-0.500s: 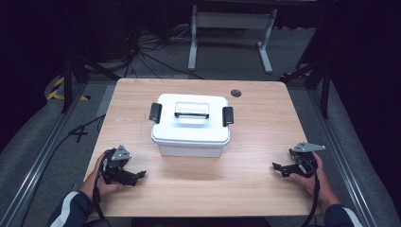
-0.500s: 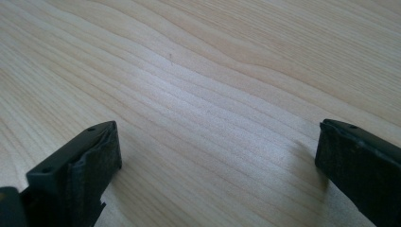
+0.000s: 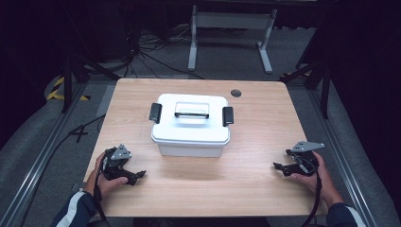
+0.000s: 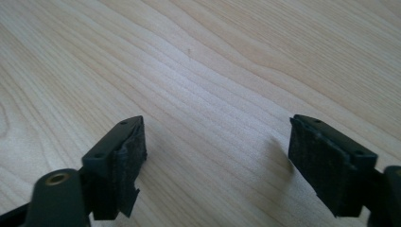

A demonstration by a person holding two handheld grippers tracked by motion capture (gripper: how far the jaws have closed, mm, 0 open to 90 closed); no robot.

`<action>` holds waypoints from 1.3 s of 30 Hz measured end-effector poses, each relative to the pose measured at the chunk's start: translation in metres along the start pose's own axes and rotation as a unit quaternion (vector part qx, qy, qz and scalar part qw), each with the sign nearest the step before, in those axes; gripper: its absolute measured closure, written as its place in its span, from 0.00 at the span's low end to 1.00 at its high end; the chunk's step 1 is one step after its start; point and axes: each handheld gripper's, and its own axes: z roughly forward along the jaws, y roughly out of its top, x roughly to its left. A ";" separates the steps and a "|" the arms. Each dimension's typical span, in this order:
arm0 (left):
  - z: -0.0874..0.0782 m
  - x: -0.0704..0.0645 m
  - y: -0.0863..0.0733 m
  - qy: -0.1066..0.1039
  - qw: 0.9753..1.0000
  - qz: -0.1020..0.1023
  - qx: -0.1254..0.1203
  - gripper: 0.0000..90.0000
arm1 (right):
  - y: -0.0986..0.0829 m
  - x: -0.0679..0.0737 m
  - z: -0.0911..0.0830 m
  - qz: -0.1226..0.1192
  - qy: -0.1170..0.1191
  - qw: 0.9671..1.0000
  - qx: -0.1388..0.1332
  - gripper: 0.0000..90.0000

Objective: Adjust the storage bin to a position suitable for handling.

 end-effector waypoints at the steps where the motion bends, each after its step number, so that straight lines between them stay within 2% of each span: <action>1: 0.000 0.000 0.000 -0.001 1.000 0.002 0.000 0.00 | 0.002 0.000 0.000 -0.006 -0.001 1.000 0.005 0.26; 5: -0.001 0.001 0.000 -0.003 1.000 0.003 0.003 0.00 | 0.016 0.004 -0.002 -0.034 0.006 0.999 0.013 0.31; 9: -0.001 0.001 0.000 -0.003 1.000 0.002 0.003 0.00 | 0.036 0.008 -0.009 -0.062 0.012 0.998 0.009 0.33; 21: -0.001 0.001 0.000 -0.003 1.000 0.003 0.003 0.00 | 0.088 0.017 -0.025 -0.110 0.025 0.993 -0.017 0.38; 23: 0.000 0.001 0.000 -0.002 1.000 0.002 0.001 0.00 | 0.102 0.021 -0.028 -0.124 0.026 0.992 -0.017 0.40; 24: -0.001 0.001 0.000 -0.003 1.000 0.003 0.003 0.00 | 0.112 0.024 -0.030 -0.139 0.026 0.990 -0.017 0.42; 27: 0.000 0.000 0.000 -0.002 1.000 0.002 0.000 0.00 | 0.124 0.029 -0.033 -0.150 0.027 0.988 -0.012 0.43; 32: -0.001 0.001 0.000 -0.003 1.000 0.002 0.003 0.00 | 0.157 0.042 -0.037 -0.197 0.031 0.980 -0.006 0.44; 39: -0.001 0.001 0.000 -0.003 1.000 0.002 0.002 0.00 | 0.187 0.054 -0.035 -0.229 0.039 0.973 -0.006 0.46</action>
